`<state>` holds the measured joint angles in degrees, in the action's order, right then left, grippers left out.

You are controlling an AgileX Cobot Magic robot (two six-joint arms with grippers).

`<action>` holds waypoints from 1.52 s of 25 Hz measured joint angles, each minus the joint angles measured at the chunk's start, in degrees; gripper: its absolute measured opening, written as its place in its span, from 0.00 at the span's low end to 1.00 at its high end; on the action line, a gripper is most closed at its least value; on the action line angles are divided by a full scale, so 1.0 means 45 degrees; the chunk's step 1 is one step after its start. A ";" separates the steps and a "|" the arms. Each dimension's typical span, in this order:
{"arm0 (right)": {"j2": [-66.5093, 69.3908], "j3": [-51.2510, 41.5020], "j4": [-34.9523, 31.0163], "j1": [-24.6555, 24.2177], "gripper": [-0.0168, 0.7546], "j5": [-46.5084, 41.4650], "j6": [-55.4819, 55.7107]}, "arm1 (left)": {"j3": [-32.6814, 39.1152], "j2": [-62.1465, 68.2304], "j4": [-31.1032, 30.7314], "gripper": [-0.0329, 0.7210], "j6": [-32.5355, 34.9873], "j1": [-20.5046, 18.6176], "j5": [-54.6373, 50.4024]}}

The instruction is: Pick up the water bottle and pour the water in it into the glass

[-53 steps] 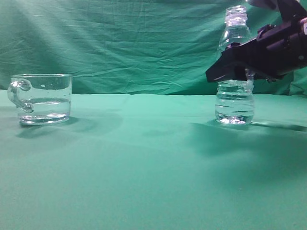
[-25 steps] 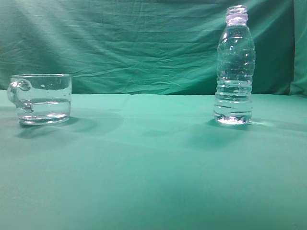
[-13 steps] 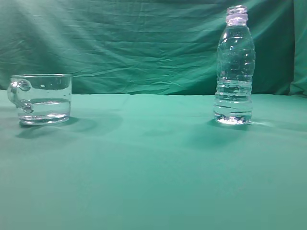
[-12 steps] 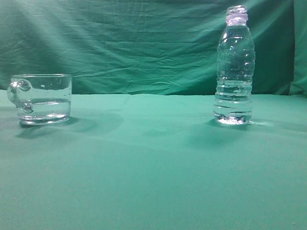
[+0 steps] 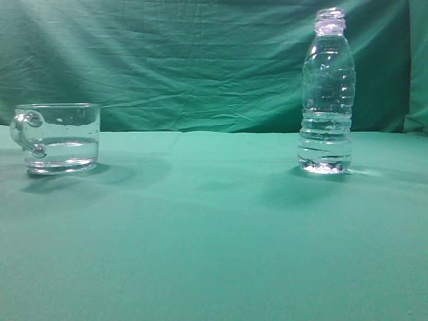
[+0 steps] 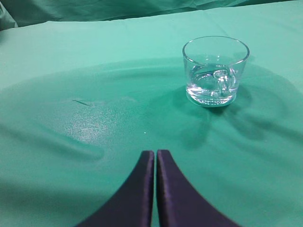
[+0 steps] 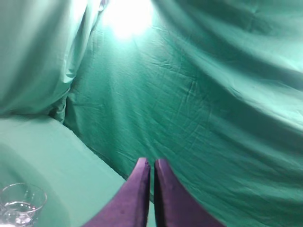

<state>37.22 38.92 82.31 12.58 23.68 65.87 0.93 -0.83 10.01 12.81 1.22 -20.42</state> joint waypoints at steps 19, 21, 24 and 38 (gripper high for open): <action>-0.1667 -0.1533 -0.0553 0.0000 0.02 -0.4889 0.3358 | 0.0000 0.0000 0.0000 0.04 0.0000 0.0000 0.0000; -0.1667 -0.1981 -0.0814 0.0000 0.02 -0.5404 0.3358 | 0.0000 0.0000 0.0000 0.04 0.0000 0.0000 0.0000; -0.1667 -0.2615 -0.1339 0.0000 0.02 -0.5734 0.3478 | 0.0000 0.0000 0.0000 0.04 0.0000 0.0000 0.0000; -0.1772 -0.3383 -1.5264 0.0000 0.02 -0.9692 -1.1412 | 0.0000 0.0000 0.0000 0.04 0.0000 0.0000 0.0000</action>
<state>29.24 23.70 13.62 12.58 -19.94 14.52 0.93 -0.83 10.01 12.81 1.22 -20.42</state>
